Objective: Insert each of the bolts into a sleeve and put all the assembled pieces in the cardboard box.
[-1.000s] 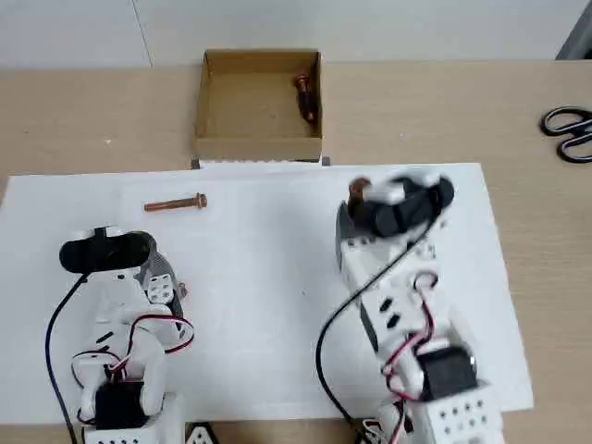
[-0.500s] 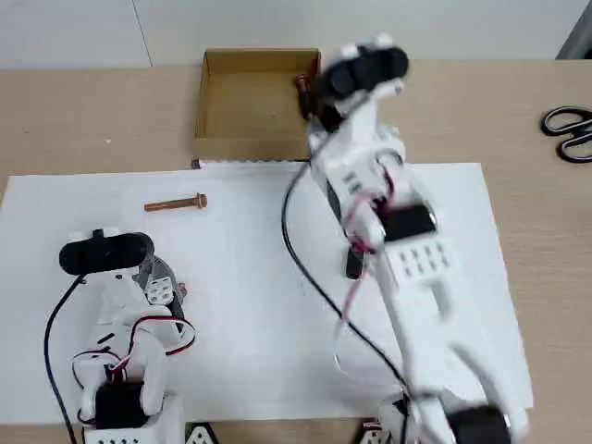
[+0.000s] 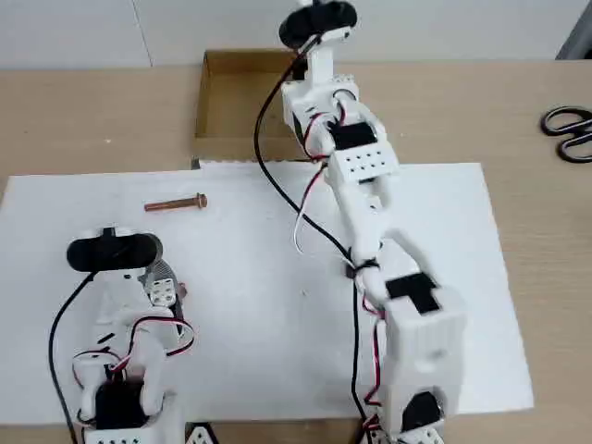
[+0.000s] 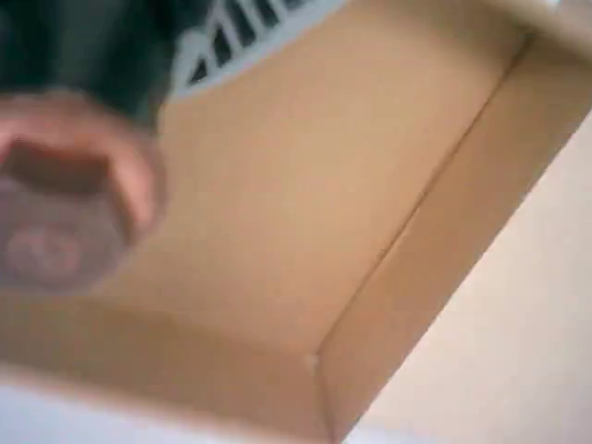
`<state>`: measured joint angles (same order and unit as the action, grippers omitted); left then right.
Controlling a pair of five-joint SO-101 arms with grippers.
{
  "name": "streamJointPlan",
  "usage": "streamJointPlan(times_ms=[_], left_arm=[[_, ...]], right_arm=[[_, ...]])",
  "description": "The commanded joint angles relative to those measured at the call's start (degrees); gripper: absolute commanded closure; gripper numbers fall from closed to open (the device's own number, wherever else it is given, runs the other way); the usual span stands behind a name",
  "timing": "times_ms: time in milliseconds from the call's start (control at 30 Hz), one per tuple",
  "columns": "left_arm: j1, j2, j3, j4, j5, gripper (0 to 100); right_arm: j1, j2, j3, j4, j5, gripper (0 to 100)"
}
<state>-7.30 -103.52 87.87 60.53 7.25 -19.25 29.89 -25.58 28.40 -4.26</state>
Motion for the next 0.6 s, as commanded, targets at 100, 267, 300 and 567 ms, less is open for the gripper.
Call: streamJointPlan(times_ms=[100, 267, 300, 567], left_arm=[[-0.3, -0.5, -0.6, 0.1, -0.2, 99], [-0.4, -0.5, -0.6, 0.1, -0.2, 99], [-0.4, -0.5, -0.6, 0.1, -0.2, 99], [-0.4, -0.5, -0.7, 0.1, -0.2, 99]], right_arm=[[0.1, 13.3, -20.7, -2.2, -0.4, 99.5], [0.3, 24.5, -33.7, -1.9, -0.3, 99.4], [0.3, 26.3, -36.2, -1.7, -0.3, 99.4], [-0.5, 32.9, -47.6, 4.2, 2.1, 99.3]])
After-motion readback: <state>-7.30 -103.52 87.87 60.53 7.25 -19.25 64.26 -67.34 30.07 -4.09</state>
